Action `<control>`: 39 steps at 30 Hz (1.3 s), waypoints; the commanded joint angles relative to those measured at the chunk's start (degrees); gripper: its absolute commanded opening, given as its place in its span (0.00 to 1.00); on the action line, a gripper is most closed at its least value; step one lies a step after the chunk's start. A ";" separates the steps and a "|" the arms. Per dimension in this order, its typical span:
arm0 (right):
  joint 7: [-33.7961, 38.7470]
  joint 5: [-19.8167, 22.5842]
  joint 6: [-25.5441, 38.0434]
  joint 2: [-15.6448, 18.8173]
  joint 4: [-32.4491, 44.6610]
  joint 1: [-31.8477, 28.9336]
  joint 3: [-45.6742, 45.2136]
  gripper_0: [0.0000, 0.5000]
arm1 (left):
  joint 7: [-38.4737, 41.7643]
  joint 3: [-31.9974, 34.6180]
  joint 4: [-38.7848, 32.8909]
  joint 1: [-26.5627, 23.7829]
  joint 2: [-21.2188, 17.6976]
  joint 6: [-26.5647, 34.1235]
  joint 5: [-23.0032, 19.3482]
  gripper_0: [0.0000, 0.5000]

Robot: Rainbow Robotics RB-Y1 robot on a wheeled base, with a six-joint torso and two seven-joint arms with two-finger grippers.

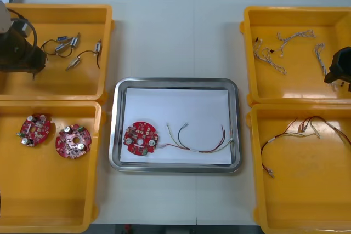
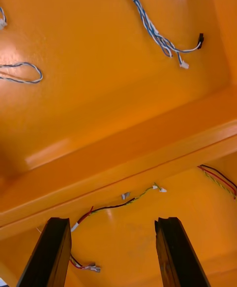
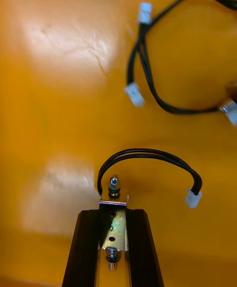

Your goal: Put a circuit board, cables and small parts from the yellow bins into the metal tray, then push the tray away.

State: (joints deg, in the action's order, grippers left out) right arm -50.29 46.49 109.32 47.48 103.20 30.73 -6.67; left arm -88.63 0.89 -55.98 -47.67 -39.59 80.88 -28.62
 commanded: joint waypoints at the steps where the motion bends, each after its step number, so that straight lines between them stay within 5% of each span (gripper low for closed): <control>1: -0.25 -1.49 -1.13 -0.02 -1.08 3.55 0.69 1.00 | -3.66 2.27 -7.31 -2.60 -0.84 7.01 -0.39 0.00; 16: -2.80 -6.85 -14.23 -0.02 -12.06 8.47 7.63 1.00 | 0.73 4.47 -21.37 -2.17 -1.55 23.63 -2.23 0.00; 23: -6.14 -7.55 -20.73 -0.19 -16.37 8.73 7.90 1.00 | 7.50 2.98 -31.12 0.30 -1.46 28.99 -6.63 0.00; 39: -22.75 -9.05 -32.24 -0.19 -28.23 9.87 7.99 1.00 | 27.81 -8.01 -47.56 3.46 1.53 29.12 -12.16 0.00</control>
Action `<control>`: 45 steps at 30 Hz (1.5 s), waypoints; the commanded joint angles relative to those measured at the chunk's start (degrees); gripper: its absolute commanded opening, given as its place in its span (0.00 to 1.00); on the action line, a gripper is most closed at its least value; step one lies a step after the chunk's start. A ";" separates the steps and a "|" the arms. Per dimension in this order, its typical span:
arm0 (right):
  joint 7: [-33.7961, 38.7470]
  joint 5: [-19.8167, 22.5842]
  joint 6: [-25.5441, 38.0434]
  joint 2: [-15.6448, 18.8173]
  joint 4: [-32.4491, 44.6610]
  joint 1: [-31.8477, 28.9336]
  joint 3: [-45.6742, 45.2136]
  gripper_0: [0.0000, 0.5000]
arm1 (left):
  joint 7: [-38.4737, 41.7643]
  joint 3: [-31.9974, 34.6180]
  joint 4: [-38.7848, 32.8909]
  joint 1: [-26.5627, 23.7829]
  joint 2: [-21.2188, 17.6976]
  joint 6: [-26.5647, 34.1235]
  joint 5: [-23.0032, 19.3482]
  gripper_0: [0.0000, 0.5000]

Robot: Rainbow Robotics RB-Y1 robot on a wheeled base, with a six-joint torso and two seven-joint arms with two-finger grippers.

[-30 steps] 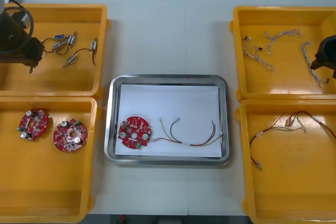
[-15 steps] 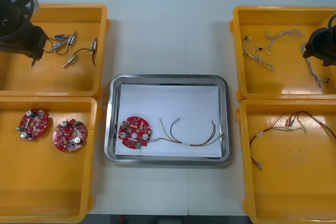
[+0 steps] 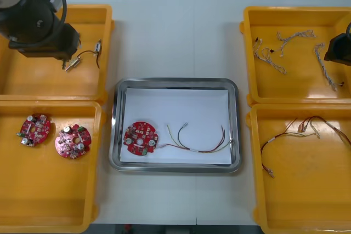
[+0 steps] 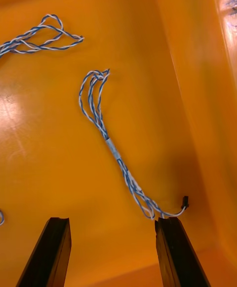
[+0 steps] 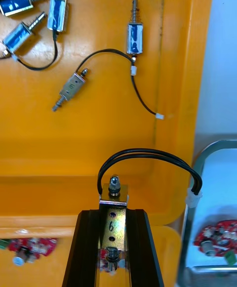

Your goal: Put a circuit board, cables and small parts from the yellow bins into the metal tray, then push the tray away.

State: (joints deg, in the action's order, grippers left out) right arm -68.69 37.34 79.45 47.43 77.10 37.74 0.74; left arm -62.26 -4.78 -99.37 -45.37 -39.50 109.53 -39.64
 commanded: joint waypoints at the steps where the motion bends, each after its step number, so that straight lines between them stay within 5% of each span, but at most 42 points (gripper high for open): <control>1: -5.13 0.19 -3.07 -0.14 -2.92 3.04 0.75 1.00 | 2.40 -2.95 -4.69 1.25 1.70 0.47 -1.32 0.00; 16: -7.33 1.59 -12.03 -0.67 -13.73 8.05 9.02 1.00 | 18.05 -15.08 -9.79 1.25 6.98 -0.28 -0.35 0.00; 23: -9.88 1.95 -13.44 -1.72 -20.67 12.62 12.00 1.00 | 18.93 -19.65 -9.00 1.43 8.47 -2.39 2.46 0.00; 32: -24.38 3.35 -15.90 -3.92 -34.73 19.30 12.00 1.00 | 20.33 -24.93 -4.95 1.43 10.58 -9.07 5.97 0.00; 45: -27.63 5.46 -16.61 -5.50 -37.19 19.66 13.50 1.00 | 18.49 -27.83 -1.35 3.89 10.58 -15.14 9.23 0.00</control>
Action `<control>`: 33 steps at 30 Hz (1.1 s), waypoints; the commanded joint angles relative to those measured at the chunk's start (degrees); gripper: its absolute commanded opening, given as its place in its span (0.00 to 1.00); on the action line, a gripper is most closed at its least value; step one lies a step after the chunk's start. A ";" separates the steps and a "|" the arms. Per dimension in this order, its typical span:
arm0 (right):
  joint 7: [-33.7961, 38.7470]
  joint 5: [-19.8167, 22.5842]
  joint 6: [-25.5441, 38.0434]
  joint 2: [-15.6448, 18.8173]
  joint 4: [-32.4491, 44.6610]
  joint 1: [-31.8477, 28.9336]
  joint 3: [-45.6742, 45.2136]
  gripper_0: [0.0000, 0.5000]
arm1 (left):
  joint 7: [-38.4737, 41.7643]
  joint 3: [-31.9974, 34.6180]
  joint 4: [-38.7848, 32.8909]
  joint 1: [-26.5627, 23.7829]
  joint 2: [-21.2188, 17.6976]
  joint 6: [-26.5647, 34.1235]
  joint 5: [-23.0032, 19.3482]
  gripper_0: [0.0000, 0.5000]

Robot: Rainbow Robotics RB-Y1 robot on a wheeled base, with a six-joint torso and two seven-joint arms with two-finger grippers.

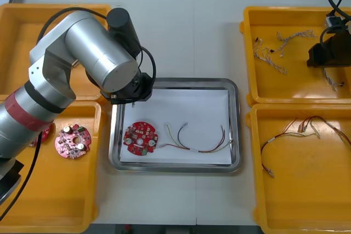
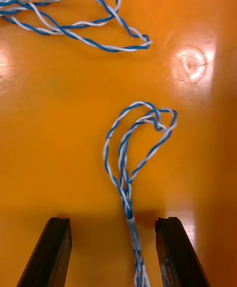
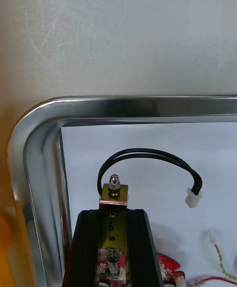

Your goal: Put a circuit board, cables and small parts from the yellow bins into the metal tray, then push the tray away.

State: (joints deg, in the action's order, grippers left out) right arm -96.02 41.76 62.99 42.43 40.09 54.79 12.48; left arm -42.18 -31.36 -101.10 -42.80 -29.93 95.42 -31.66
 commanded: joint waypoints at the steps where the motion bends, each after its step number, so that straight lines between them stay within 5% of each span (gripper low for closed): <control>1: -0.66 1.39 -0.15 -0.51 -0.72 2.61 1.76 1.00 | -1.76 -1.42 0.47 1.32 1.01 -1.11 1.60 0.00; 33: -2.42 9.48 4.51 2.48 -2.83 1.11 -0.18 1.00 | -4.49 -2.22 3.37 3.60 1.72 -5.51 3.36 0.02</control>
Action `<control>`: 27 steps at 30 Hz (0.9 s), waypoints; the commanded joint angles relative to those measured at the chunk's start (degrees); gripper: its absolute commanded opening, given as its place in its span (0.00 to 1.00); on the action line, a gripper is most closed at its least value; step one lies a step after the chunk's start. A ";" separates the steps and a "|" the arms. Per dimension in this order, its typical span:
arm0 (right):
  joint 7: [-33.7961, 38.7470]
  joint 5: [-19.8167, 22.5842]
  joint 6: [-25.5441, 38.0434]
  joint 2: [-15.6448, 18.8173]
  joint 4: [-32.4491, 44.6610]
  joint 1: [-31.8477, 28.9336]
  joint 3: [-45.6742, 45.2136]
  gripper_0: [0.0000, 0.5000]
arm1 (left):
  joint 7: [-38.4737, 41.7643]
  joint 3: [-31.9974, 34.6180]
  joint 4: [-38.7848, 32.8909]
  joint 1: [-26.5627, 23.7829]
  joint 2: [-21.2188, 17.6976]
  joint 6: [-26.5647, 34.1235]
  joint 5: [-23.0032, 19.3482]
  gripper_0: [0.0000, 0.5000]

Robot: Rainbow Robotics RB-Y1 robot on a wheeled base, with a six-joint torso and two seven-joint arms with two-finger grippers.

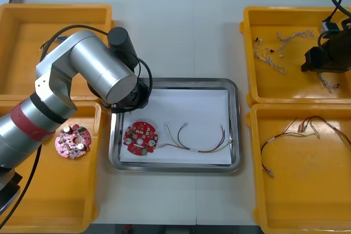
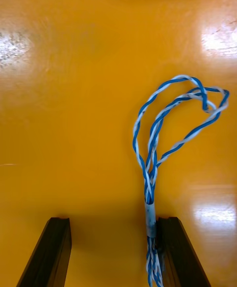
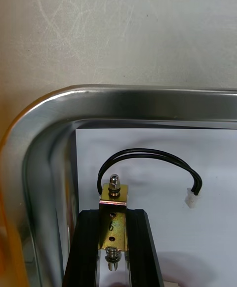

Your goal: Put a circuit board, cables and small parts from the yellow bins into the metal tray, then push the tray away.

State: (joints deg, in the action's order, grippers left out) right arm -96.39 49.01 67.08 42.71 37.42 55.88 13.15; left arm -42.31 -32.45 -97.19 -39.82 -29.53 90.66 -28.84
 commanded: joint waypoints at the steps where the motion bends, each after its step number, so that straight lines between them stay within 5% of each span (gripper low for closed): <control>1: -2.04 2.31 0.42 2.21 -0.16 0.02 -0.85 1.00 | -4.36 -1.12 -0.55 0.62 1.31 -0.75 0.54 0.06; 3: -2.22 2.49 0.42 2.29 -0.07 -0.15 -0.85 0.99 | -4.27 -1.12 -0.55 0.62 1.31 -0.84 0.45 0.32; 5: -2.31 2.58 0.42 2.29 -0.16 -0.15 -0.85 0.63 | -4.09 -1.30 -0.55 0.71 1.31 -0.75 0.27 0.50; 6: -2.31 2.58 0.51 2.29 -0.07 -0.15 -0.94 0.27 | -4.00 -1.30 -0.63 0.62 1.31 -0.75 0.19 0.60; 9: -2.40 2.58 0.68 2.29 -0.07 -0.15 -0.85 0.01 | -3.83 -1.30 -0.81 0.62 1.31 -0.75 0.10 0.87; 13: -2.66 2.49 1.12 2.38 -0.16 -0.15 -0.85 0.00 | -3.65 -1.03 -1.86 0.62 1.31 -0.75 0.10 1.00; 27: -4.42 1.87 4.29 4.23 3.10 -0.07 -2.08 0.00 | -3.04 3.45 -8.10 0.18 0.96 4.09 -3.33 1.00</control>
State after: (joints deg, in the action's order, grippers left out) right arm -97.42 51.07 70.20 43.42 37.86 55.83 13.04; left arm -42.50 -31.61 -101.51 -39.81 -29.46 92.82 -31.20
